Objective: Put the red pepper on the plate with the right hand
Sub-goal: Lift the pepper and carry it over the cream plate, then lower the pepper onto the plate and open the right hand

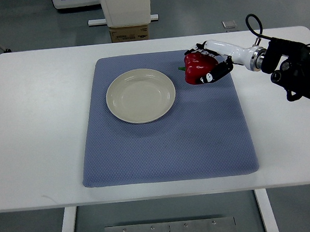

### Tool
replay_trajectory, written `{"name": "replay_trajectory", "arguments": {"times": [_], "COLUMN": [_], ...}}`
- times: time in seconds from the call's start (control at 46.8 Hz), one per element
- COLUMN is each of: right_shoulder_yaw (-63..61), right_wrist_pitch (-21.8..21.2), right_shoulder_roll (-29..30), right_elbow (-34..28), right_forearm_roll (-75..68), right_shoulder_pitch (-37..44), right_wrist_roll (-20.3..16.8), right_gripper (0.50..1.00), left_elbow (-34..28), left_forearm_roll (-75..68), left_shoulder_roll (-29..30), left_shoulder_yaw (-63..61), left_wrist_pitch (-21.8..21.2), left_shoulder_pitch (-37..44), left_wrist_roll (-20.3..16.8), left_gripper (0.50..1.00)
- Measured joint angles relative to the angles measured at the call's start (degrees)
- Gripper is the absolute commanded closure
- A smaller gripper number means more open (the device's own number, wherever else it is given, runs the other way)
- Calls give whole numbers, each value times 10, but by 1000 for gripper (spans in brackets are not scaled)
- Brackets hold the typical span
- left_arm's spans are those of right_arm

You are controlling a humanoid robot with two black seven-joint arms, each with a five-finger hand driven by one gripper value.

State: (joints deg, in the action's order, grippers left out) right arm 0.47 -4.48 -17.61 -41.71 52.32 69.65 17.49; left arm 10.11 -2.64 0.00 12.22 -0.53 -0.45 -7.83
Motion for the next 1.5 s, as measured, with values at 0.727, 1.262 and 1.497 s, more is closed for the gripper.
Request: {"name": "replay_trajectory", "arguments": {"times": [0.727, 1.262, 1.497], "right_shoulder_yaw": [-5, -42, -44], "right_wrist_pitch": [2, 26, 58], "right_shoulder_roll": [144, 176, 176], "right_elbow": [0, 0, 3], "right_forearm_roll": [-26, -27, -41], "right_shoulder_pitch": [23, -2, -15], "right_wrist_roll": [-39, -105, -143], "right_gripper": [1000, 1000, 1000], "left_elbow": [0, 0, 0], "left_forearm_roll": [0, 0, 0], "left_shoulder_roll": [0, 0, 0], "left_shoulder_yaw": [0, 0, 0], "left_wrist_pitch": [0, 0, 0], "left_shoulder_pitch": [0, 0, 0], "left_wrist_roll": [0, 0, 0], "left_gripper": [500, 500, 500]}}
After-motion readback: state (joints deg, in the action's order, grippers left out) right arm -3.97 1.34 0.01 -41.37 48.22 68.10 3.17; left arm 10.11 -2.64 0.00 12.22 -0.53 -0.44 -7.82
